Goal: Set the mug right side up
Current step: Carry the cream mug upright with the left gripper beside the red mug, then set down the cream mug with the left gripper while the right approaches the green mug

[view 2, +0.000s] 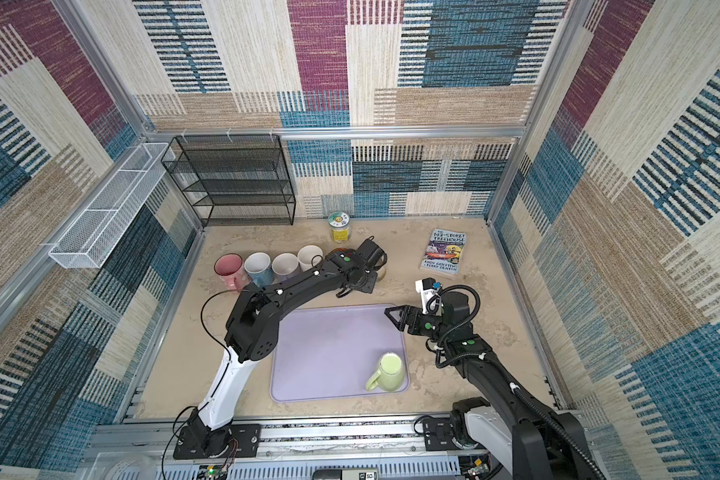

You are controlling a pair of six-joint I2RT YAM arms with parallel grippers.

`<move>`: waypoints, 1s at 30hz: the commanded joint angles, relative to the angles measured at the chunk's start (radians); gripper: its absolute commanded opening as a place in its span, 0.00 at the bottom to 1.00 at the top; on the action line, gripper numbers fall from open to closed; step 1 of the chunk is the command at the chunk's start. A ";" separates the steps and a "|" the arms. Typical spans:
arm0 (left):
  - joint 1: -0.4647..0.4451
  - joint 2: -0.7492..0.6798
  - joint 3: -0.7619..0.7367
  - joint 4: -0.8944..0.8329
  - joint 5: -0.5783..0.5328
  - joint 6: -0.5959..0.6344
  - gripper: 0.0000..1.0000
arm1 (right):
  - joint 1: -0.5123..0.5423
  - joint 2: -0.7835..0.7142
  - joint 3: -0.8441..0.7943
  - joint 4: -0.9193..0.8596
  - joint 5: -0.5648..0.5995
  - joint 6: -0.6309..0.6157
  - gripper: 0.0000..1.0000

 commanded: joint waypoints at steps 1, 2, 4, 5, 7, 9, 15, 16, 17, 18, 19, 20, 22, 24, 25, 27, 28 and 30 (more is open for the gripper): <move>0.001 -0.017 0.007 0.014 -0.004 -0.008 0.32 | 0.000 -0.001 0.012 0.010 0.009 -0.004 0.78; 0.000 -0.022 0.005 0.012 -0.002 -0.010 0.33 | 0.000 -0.003 0.014 0.005 0.012 -0.004 0.78; 0.000 -0.034 -0.001 0.011 0.004 -0.011 0.34 | 0.000 -0.005 0.018 -0.004 0.020 -0.007 0.78; 0.001 -0.042 -0.005 0.011 0.007 -0.011 0.35 | -0.001 -0.008 0.021 -0.012 0.026 -0.010 0.78; 0.000 -0.063 -0.019 0.014 0.012 -0.016 0.38 | -0.001 -0.013 0.030 -0.031 0.039 -0.017 0.78; 0.000 -0.095 -0.044 0.032 0.023 -0.020 0.42 | 0.000 -0.022 0.042 -0.057 0.053 -0.032 0.79; 0.000 -0.223 -0.164 0.124 0.074 -0.029 0.49 | 0.000 -0.074 0.082 -0.154 0.097 -0.070 0.83; 0.001 -0.244 -0.184 0.134 0.084 -0.030 0.50 | 0.000 -0.081 0.089 -0.170 0.103 -0.073 0.84; 0.000 -0.260 -0.199 0.138 0.095 -0.029 0.52 | 0.000 -0.085 0.094 -0.188 0.114 -0.077 0.84; 0.000 -0.278 -0.215 0.138 0.106 -0.027 0.54 | 0.001 -0.087 0.102 -0.212 0.128 -0.083 0.84; 0.000 -0.296 -0.229 0.139 0.114 -0.025 0.55 | 0.006 -0.087 0.110 -0.236 0.141 -0.088 0.83; -0.001 -0.314 -0.246 0.140 0.117 -0.027 0.57 | 0.011 -0.088 0.116 -0.254 0.153 -0.093 0.83; -0.002 -0.359 -0.302 0.158 0.119 -0.030 0.60 | 0.033 -0.097 0.129 -0.289 0.181 -0.093 0.83; -0.001 -0.411 -0.371 0.191 0.117 -0.036 0.62 | 0.076 -0.110 0.147 -0.326 0.228 -0.092 0.83; -0.002 -0.437 -0.410 0.211 0.116 -0.040 0.63 | 0.100 -0.114 0.158 -0.346 0.255 -0.094 0.83; -0.002 -0.486 -0.477 0.242 0.114 -0.049 0.65 | 0.136 -0.115 0.178 -0.387 0.296 -0.099 0.85; -0.001 -0.505 -0.506 0.252 0.114 -0.051 0.66 | 0.147 -0.119 0.185 -0.405 0.311 -0.098 0.85; -0.003 -0.552 -0.565 0.272 0.115 -0.067 0.69 | 0.175 -0.126 0.195 -0.444 0.344 -0.102 0.88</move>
